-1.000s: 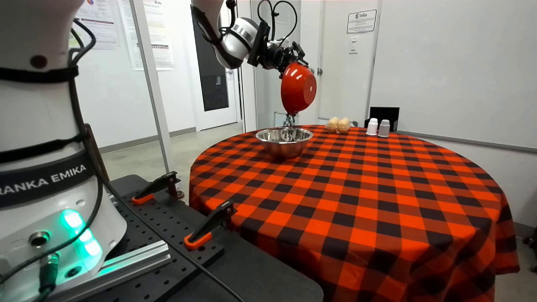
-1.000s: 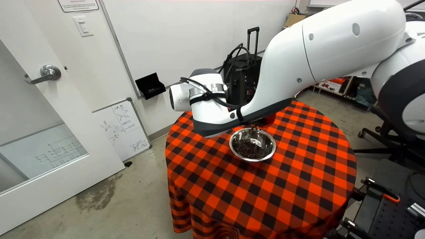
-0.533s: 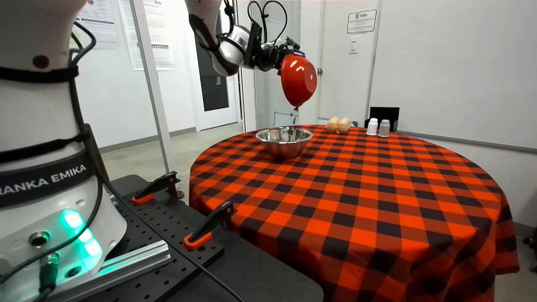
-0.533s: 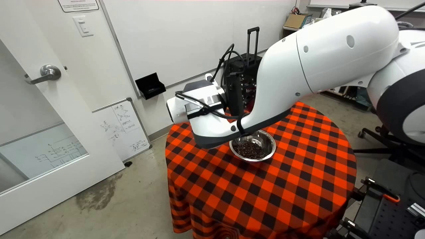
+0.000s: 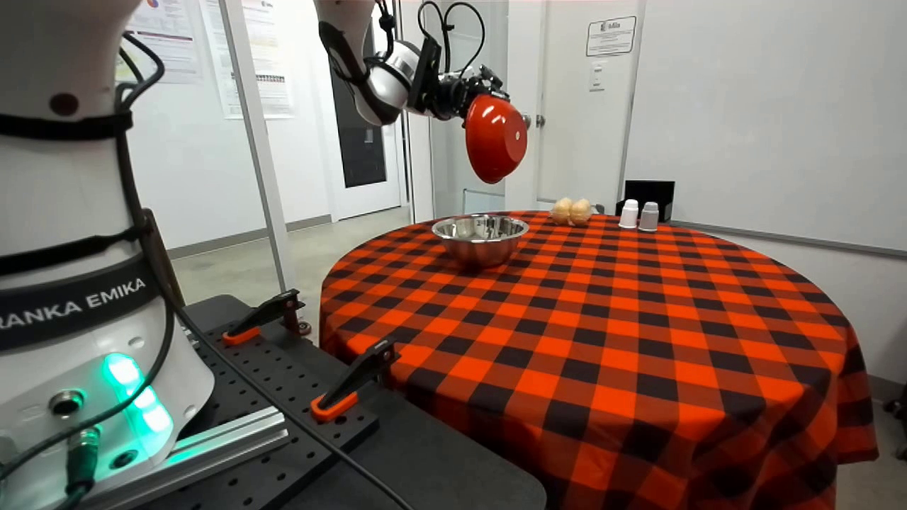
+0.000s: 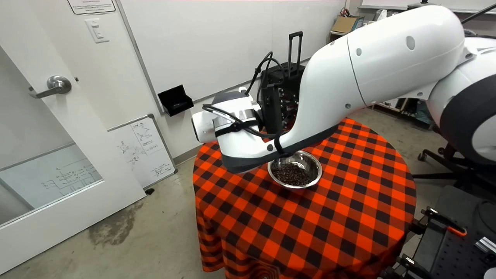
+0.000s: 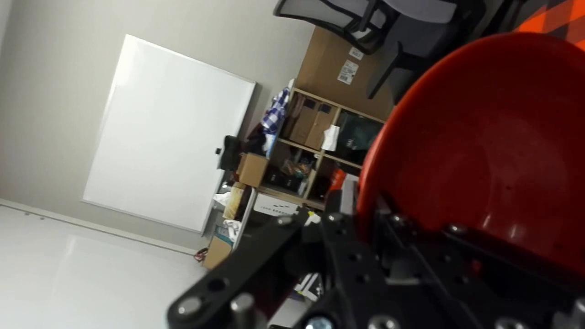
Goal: Pour the contents from the red bowl into the silver bowl
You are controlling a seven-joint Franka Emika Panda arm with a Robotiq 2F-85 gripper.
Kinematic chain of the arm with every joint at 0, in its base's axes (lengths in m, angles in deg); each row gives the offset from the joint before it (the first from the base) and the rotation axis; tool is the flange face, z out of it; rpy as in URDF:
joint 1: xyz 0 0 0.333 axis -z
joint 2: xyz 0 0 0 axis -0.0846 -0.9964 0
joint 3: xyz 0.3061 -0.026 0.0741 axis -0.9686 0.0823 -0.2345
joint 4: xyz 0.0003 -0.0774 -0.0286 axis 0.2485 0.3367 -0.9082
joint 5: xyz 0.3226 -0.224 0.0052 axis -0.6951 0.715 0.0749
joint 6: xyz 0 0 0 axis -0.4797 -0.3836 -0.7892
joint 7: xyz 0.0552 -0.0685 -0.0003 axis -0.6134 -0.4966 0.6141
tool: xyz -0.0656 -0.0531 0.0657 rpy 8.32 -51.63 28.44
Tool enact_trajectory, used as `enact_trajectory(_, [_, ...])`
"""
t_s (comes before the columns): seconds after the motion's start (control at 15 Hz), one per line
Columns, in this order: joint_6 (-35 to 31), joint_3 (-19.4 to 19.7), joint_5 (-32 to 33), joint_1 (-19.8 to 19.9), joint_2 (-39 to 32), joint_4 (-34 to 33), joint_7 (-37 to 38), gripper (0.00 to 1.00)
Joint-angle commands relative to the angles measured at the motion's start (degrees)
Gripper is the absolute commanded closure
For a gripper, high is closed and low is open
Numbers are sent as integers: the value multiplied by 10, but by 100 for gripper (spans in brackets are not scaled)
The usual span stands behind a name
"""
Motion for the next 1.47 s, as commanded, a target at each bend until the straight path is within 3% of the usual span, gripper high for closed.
enact_trajectory(0.0, [-13,-31,-56,38,21,-35,-36,98])
enact_trajectory(0.27, [-24,-27,-142,86,33,-59,-36,98])
enact_trajectory(0.73, [-88,-19,-301,175,58,-56,-117,98])
enact_trajectory(1.13, [-146,6,-453,273,109,-4,-170,98])
enact_trajectory(1.4, [-207,20,-558,349,143,70,-187,98])
